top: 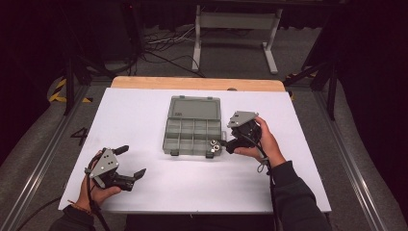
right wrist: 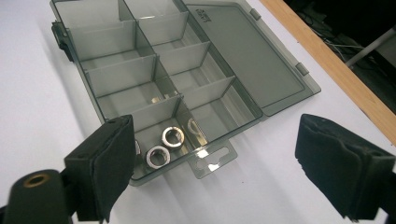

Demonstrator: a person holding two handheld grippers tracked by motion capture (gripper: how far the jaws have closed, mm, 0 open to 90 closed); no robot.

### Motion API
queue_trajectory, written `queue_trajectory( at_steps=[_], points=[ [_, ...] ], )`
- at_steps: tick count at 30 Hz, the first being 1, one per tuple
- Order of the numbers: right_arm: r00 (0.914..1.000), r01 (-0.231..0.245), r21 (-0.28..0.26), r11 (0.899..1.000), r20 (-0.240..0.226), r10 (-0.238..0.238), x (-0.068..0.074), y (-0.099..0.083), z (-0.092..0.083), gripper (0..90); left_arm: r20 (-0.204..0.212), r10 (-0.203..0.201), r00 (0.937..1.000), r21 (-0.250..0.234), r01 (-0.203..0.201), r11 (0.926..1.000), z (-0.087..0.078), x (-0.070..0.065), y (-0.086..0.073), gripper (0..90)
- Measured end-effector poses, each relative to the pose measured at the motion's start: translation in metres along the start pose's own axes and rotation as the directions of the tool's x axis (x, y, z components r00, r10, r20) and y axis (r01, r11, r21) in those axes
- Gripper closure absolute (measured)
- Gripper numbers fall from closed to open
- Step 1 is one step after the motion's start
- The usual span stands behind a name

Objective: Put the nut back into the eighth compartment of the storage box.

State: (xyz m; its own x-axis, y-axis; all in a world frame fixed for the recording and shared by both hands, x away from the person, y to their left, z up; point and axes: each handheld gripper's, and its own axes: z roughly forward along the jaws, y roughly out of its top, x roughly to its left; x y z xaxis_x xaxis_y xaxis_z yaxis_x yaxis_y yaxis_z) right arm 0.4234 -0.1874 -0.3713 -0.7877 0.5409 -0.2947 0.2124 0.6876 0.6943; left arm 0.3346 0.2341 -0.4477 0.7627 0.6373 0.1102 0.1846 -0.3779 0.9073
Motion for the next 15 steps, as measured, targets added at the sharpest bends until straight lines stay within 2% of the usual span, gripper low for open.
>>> queue_trajectory(
  at_steps=[7, 15],
  points=[
    [0.9992, -0.023, -0.050, 0.998, 0.031, 0.024, 0.003, -0.013, -0.004, 8.0, 0.000, 0.001, 1.0000, -0.002, -0.001, 1.0000, -0.001, 0.000, 0.000, 3.0],
    [0.9953, -0.056, -0.125, 0.991, 0.071, 0.066, 0.004, -0.025, -0.015, 7.1, 0.000, 0.000, 1.0000, -0.005, 0.000, 1.0000, -0.002, 0.000, 0.000, 2.9]
  ],
)
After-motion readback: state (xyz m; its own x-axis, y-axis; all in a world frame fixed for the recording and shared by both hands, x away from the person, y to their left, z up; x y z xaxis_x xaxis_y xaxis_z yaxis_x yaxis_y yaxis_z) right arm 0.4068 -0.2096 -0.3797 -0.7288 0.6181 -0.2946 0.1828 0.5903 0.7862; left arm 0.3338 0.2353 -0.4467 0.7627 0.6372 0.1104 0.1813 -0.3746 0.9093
